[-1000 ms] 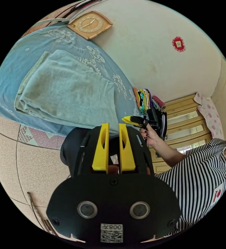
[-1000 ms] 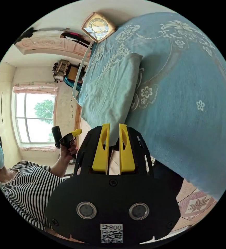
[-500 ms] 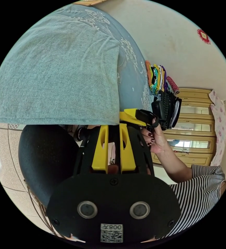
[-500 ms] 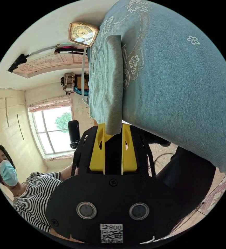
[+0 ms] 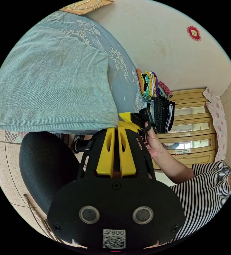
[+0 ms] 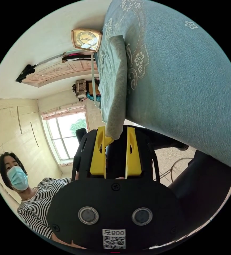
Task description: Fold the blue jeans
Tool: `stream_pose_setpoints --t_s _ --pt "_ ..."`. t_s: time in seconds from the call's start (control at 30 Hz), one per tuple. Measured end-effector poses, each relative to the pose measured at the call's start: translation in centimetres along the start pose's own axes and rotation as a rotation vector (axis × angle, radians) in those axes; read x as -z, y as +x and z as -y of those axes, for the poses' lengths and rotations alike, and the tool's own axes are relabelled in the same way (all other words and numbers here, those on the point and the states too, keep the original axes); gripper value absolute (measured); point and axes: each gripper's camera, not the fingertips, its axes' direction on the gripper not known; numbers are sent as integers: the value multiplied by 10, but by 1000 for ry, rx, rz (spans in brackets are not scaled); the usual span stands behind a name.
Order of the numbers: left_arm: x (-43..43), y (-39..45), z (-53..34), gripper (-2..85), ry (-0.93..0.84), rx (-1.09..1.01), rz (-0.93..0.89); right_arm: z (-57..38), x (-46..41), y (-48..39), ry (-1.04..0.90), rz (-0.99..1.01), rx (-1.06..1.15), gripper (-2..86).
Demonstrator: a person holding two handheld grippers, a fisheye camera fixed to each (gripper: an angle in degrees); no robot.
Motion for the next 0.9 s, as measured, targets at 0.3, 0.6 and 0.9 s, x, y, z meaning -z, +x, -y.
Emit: stream_pose_setpoints --t_s 0.3,0.6,0.9 --pt "12 -7 -1 23 -20 -23 27 -1 -14 -22 -57 33 4 96" --pt "62 -22 -27 8 54 -32 37 -16 -20 -69 -80 -56 52 55" --pt "155 -117 -97 74 459 322 -189 -27 -29 -148 -88 -45 162 38"
